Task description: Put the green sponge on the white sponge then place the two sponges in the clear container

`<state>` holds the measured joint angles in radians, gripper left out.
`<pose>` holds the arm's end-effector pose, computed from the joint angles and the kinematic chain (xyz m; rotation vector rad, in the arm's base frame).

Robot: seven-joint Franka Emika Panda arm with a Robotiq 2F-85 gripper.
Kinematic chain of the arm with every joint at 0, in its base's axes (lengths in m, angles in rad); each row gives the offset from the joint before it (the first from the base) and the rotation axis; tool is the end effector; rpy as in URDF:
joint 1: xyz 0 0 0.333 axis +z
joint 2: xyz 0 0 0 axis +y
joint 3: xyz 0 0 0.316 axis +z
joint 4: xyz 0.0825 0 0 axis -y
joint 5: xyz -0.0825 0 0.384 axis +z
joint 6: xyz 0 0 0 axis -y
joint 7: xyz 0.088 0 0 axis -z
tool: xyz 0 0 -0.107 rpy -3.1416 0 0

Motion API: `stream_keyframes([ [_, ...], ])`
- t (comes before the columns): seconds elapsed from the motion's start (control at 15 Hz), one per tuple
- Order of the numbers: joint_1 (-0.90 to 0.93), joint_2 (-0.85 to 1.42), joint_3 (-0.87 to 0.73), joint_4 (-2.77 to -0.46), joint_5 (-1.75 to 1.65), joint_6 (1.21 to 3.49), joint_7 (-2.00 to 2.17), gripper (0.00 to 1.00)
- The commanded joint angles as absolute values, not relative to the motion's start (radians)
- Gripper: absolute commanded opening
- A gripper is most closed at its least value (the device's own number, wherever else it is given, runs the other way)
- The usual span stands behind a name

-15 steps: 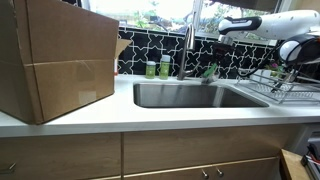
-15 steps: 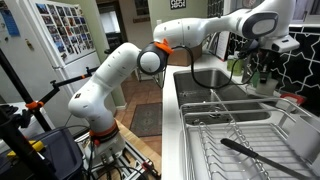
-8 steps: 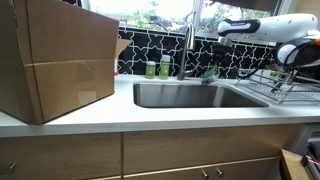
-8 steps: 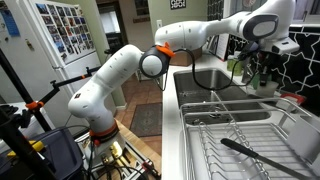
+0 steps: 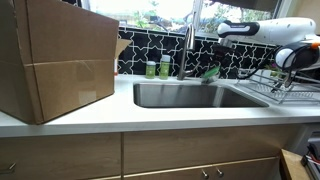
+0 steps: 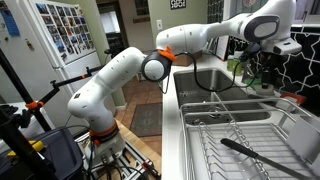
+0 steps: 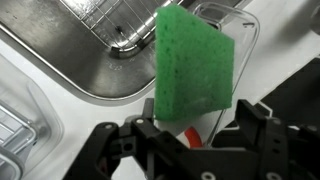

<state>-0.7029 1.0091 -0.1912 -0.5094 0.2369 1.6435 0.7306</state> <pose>0.5774 -0.5410 0.4428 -2.2135 2.1185 -0.2070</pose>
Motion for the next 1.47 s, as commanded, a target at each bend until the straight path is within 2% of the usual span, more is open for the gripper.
stream_keyframes([
  [0.0, -0.725, 1.061, -0.16, -0.421, 0.213, 1.603, 0.754, 1.0],
  [0.07, -0.726, 1.065, -0.158, -0.417, 0.21, 1.601, 0.754, 1.0],
  [0.13, -0.727, 1.067, -0.156, -0.415, 0.207, 1.598, 0.754, 0.91],
  [0.27, -0.727, 1.072, -0.153, -0.407, 0.2, 1.594, 0.756, 0.91],
  [0.47, -0.732, 1.074, -0.144, -0.394, 0.201, 1.581, 0.753, 1.0],
  [0.67, -0.726, 1.013, -0.136, -0.469, 0.198, 1.6, 0.739, 1.0],
  [1.07, -0.725, 0.966, -0.145, -0.47, 0.168, 1.585, 0.718, 1.0],
  [1.4, -0.741, 0.877, -0.123, -0.48, 0.168, 1.493, 0.528, 1.0],
])
